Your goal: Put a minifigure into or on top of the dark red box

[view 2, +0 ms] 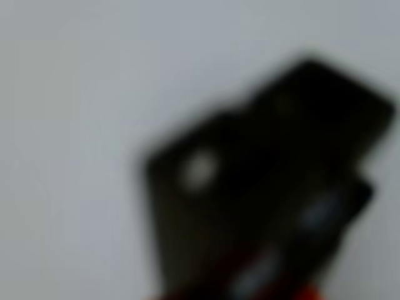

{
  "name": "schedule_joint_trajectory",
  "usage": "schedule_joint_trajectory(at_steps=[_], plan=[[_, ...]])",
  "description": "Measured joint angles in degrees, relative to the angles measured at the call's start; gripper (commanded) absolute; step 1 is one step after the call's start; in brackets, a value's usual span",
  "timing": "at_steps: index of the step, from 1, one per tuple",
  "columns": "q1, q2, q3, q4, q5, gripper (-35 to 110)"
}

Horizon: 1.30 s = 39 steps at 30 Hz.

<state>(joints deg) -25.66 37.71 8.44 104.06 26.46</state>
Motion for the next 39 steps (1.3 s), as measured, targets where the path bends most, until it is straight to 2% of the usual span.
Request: schedule_joint_trajectory(at_steps=[6, 12, 16, 20, 24, 27, 30, 35, 39], plan=[[13.45, 28.04, 25.05, 0.26, -2.29, 0], [39.55, 54.14, 50.89, 0.35, -6.24, 0], [56.95, 55.37, 54.05, 0.35, -10.63, 0], [67.32, 45.53, 48.08, 0.35, -12.66, 0], [70.05, 30.76, 37.53, 0.35, -12.92, 1], [69.96, 19.51, 29.18, 0.35, -12.22, 12], [69.79, 11.16, 23.91, 0.35, -10.28, 15], [70.22, 9.32, 24.26, 0.35, -8.61, 15], [67.59, 16.35, 31.46, 0.35, -9.76, 12]])
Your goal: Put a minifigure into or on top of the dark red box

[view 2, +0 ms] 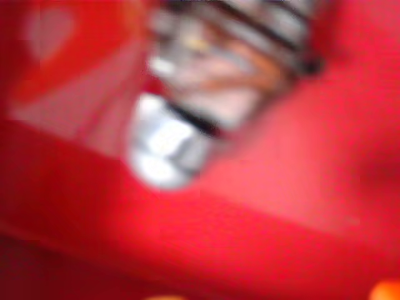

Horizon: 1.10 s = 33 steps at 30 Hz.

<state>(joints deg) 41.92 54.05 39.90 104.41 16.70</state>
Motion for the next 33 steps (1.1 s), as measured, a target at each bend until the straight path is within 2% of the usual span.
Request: schedule_joint_trajectory(at_steps=[9, 14, 19, 23, 26, 30, 33], plan=[[-16.08, 47.02, 32.61, -0.09, -4.04, 10], [-35.68, 75.5, 52.38, -2.99, -2.64, 5], [-56.43, 102.83, 79.01, -13.8, 1.23, 0], [-70.31, 116.28, 97.21, -21.88, 0.97, 0], [-76.73, 124.72, 109.16, -26.63, -0.62, 0], [-80.86, 136.49, 121.38, -25.75, -2.9, 0], [-83.23, 139.48, 124.63, -24.79, -4.39, 0]])
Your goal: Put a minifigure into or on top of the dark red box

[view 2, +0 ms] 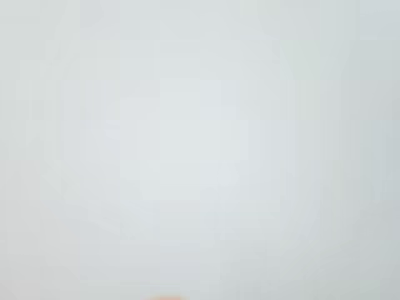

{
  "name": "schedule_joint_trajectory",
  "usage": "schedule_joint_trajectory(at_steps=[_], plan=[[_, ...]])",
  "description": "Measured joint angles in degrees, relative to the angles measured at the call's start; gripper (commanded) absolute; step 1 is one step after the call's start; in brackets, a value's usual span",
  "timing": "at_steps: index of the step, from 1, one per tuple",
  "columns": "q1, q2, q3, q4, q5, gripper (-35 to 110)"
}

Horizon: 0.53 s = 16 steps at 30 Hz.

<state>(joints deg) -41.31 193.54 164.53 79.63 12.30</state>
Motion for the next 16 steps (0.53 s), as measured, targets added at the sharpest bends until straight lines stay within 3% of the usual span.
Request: schedule_joint_trajectory(at_steps=[16], plan=[[-2.46, 1.32, 8.35, -3.16, -4.04, 0]])
